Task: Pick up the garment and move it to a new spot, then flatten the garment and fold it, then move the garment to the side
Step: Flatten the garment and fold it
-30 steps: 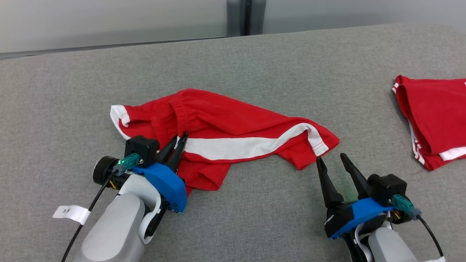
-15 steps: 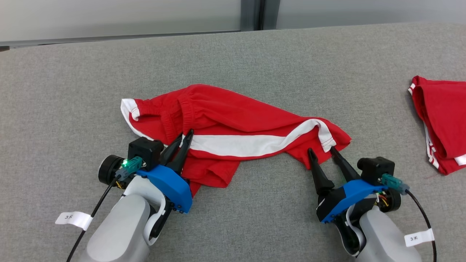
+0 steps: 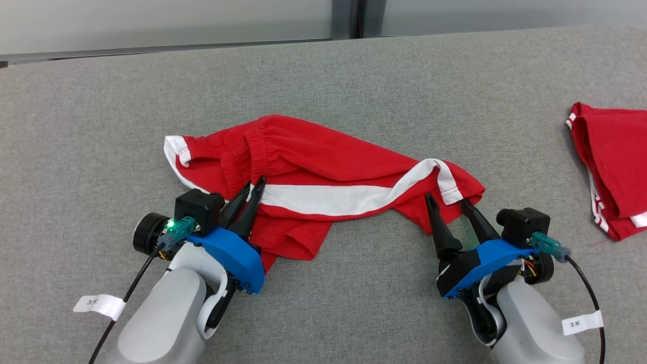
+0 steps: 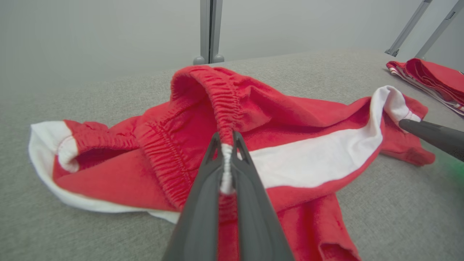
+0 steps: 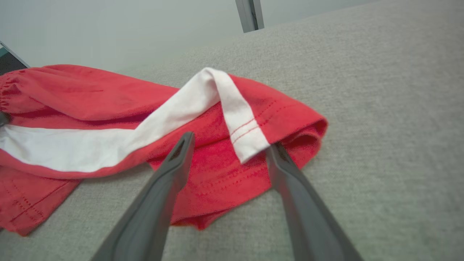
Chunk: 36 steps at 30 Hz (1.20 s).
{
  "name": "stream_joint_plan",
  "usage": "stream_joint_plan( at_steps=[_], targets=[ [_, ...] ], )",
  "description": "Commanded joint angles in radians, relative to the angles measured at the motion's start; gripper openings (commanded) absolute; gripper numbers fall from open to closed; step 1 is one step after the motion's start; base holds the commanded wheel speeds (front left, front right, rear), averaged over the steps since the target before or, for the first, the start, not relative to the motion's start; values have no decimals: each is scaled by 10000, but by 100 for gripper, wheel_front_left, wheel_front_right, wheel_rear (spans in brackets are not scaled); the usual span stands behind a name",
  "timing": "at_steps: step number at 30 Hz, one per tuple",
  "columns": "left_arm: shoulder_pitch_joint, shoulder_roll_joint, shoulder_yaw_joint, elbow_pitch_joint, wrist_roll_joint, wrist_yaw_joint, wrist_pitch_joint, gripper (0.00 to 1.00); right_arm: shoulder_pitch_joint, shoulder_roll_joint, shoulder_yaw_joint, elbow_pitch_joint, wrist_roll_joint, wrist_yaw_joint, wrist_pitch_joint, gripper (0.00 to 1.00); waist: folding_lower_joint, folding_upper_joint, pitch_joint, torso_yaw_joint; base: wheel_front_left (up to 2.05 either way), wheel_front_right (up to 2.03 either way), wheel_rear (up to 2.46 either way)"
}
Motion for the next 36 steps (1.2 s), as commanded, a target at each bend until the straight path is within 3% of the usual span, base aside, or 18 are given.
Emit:
stream_joint_plan(
  at_steps=[1,6,7,8,9,10,13,25,30,36],
  targets=[
    [-140,45,-28,-28,-58,57,-70,0,-136,-32,7,-192,6,-1,-57,100,0,0,-4,-3,0,0,0],
    [-126,67,-69,-37,-78,78,-80,0,-6,-30,-19,-556,-27,-1,-80,100,0,0,-14,-2,0,0,0],
    [-130,69,-77,-40,-92,81,-81,0,-14,-32,-12,-513,-116,-1,-82,83,0,0,-14,2,0,0,0],
    [-130,69,-77,-40,-92,81,-81,0,-14,-32,-12,-513,-116,-1,-82,83,0,0,-14,2,0,0,0],
    [-138,68,-85,-39,-104,69,-76,0,-38,-30,-2,-459,-179,-1,-83,44,0,0,-11,10,0,0,0],
    [-151,66,-94,-39,-115,78,-82,0,-70,-32,-19,-427,-196,-1,-83,38,0,0,-7,20,0,0,0],
    [-184,89,-98,-39,-128,110,-109,0,-202,-33,-123,-358,-335,-1,-87,0,0,0,-11,44,0,0,0],
    [-9,257,180,-242,-281,291,-656,0,282,-30,-788,-1711,-1054,-1,-93,0,0,0,-458,-111,0,0,0],
    [57,453,584,-946,-486,438,-1024,0,571,-30,-1166,-3078,-1825,-1,162,0,0,0,-1008,-189,0,0,0],
    [151,1005,945,-2787,-450,667,-1030,0,1024,-404,-1422,-5648,-2189,-1,1176,0,0,0,-1908,-207,0,0,0]
  ],
)
